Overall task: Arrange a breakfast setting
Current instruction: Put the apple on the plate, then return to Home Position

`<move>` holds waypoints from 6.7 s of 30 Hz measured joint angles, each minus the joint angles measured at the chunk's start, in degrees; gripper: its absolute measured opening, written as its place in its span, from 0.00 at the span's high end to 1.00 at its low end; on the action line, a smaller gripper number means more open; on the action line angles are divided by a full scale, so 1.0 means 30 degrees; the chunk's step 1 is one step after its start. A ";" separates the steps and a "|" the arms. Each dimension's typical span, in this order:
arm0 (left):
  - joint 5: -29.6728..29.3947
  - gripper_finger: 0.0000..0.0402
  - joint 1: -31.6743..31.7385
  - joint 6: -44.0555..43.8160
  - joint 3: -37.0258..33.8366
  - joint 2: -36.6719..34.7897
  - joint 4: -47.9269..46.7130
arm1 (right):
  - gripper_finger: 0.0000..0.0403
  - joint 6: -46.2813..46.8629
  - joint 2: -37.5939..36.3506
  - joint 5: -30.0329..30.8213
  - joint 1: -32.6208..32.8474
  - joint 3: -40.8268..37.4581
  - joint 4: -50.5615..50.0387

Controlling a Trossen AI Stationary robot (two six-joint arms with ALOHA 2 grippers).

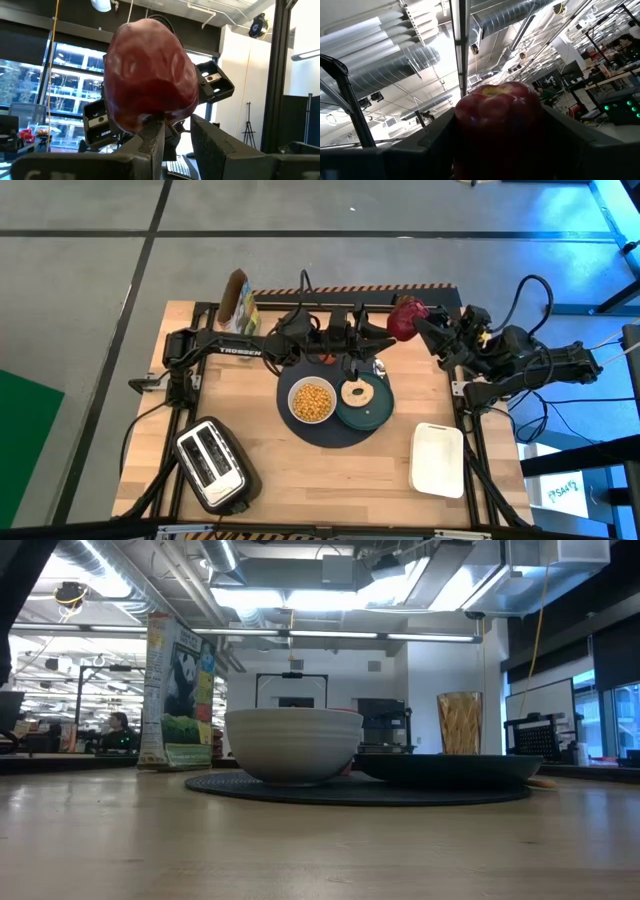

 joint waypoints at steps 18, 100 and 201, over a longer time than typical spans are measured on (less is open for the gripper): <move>-0.0256 0.78 0.0029 -0.1574 0.0000 0.0003 -0.0987 | 0.42 -0.0372 0.0000 -0.0175 0.0000 0.0000 0.0063; 0.3080 1.00 0.0669 0.0286 -0.0007 0.0507 -2.2966 | 0.08 0.0038 -0.4024 0.3198 0.0007 -0.0015 -1.0276; 0.1676 0.99 0.5731 0.2957 -0.6811 -1.2232 -1.6655 | 0.97 0.3635 -0.0292 -0.4153 -0.1297 -0.0940 -1.2908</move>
